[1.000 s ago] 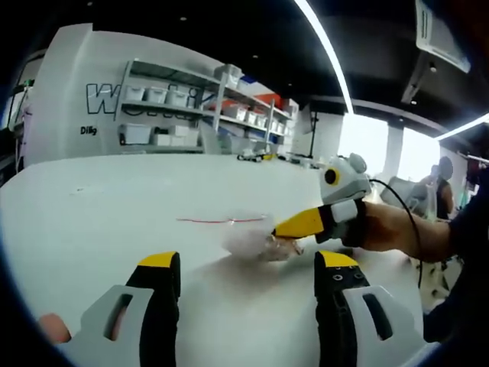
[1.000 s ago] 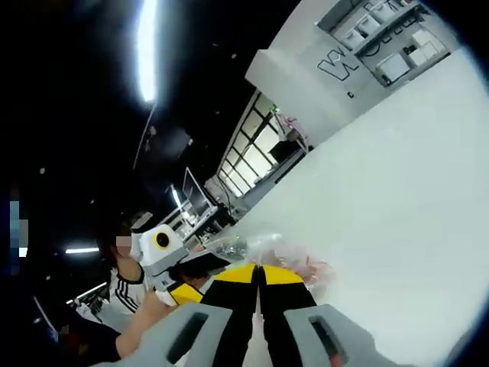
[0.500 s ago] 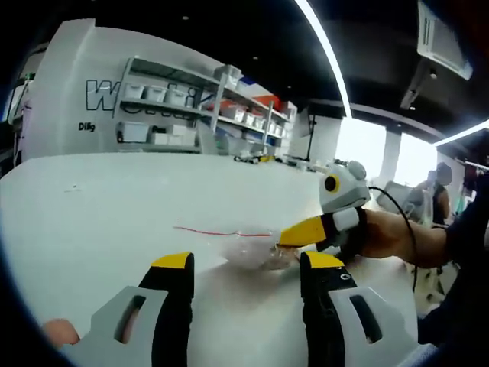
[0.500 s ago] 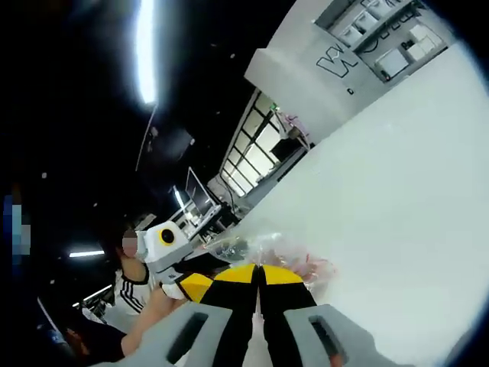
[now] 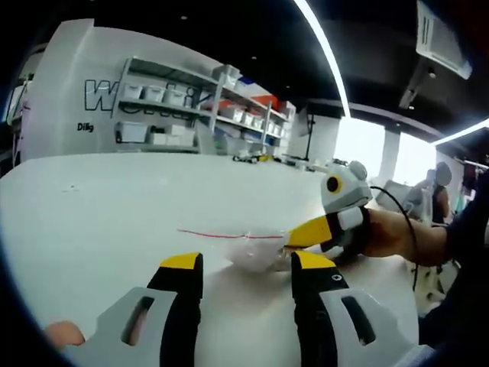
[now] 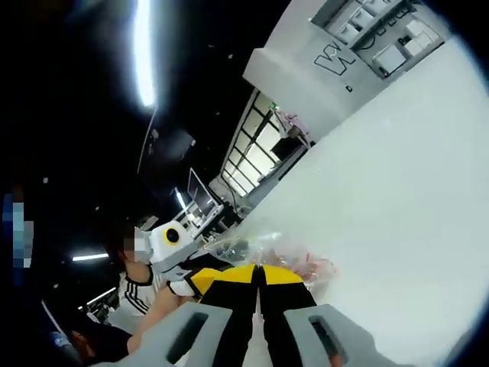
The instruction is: Open the resealable bag by pulling the two sides of the seal apart until the entire bag opening is separated and visibly accessible.
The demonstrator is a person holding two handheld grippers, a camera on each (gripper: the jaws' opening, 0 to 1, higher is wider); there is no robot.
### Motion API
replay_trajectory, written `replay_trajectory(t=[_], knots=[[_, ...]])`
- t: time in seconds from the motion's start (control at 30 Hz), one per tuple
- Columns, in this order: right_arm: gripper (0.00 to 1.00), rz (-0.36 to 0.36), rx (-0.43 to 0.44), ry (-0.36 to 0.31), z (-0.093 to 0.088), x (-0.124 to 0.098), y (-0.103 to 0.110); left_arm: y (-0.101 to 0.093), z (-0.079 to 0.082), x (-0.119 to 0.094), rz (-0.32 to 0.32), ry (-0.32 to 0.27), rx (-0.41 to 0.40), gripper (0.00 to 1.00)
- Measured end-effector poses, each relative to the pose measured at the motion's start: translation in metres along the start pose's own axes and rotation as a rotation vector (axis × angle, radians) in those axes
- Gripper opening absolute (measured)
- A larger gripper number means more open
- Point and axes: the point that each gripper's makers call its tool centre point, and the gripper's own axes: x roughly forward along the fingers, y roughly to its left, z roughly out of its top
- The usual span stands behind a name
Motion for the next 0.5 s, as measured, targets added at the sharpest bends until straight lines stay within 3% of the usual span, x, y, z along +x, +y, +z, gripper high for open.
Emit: replay_trajectory(t=[0.13,0.5], knots=[[0.0,0.003,0.006,-0.001,-0.0005,0.0,0.001,0.0015,-0.0003,-0.0004,-0.001,0.004,0.005,0.37],[0.0,0.006,0.006,0.012,-0.0035,0.0002,0.0019,-0.0003,-0.0012,0.0025,-0.014,0.004,0.003,0.34]])
